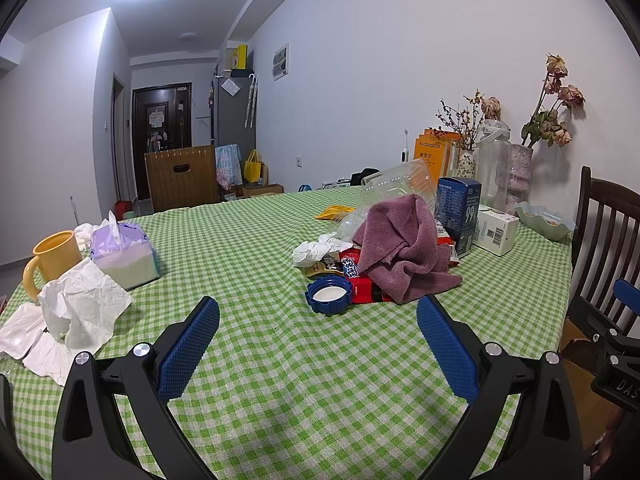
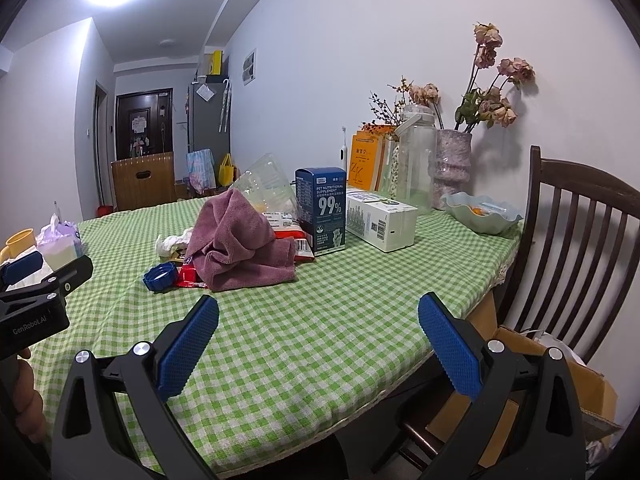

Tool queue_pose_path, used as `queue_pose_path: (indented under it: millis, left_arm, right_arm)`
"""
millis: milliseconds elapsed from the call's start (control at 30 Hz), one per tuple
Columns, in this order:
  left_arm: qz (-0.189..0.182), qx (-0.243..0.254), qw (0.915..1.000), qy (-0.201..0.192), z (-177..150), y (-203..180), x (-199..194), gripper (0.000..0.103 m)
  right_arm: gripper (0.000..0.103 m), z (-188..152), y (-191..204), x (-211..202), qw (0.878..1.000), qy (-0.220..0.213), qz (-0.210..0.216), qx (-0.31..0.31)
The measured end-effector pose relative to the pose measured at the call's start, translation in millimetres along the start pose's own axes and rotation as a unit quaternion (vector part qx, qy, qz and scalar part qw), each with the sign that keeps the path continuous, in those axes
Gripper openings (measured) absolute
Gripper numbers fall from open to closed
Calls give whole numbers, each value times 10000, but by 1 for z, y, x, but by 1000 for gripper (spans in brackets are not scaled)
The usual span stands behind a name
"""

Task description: Collect trash

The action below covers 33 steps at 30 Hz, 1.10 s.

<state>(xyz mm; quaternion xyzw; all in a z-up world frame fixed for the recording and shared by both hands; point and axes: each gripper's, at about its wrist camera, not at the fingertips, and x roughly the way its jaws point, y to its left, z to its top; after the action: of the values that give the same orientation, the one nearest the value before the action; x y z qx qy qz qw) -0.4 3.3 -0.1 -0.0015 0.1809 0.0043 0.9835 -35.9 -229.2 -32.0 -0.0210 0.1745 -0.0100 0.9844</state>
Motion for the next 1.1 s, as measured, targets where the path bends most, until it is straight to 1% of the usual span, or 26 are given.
queue_pose_path:
  millis: [567,667,733,800,867,1000,1067,1100]
  left_arm:
    - [0,-9,10000,9,0,0,0,96]
    - [-16,-70,10000,64,0,1,2,96]
    - [-45,-270,9993,266,-1,8,7,96]
    - [-269,-539,9968,534,-2,16,15,96]
    - [-266,-696,9933,885,-3,22,25,96]
    - [-442,-745,9861,1417,-4,27,47,96]
    - [-558,-743,9797,1777,-6,30,61,96]
    - [-574,-765,9779,1861,-7,31,65,96]
  right_arm:
    - [97,-1,1,2,10000,34,18,-18]
    - [97,-1,3,5,10000,65,28,-47]
    - [97,1,4,7,9999,96,58,-71]
    - [96,3,4,10,9999,68,82,-125]
    - [97,6,5,17,9998,82,71,-156]
    - [96,6,4,37,9989,292,355,-118]
    - [97,7,5,45,9982,372,446,-170]
    - [97,9,6,52,9973,455,551,-178]
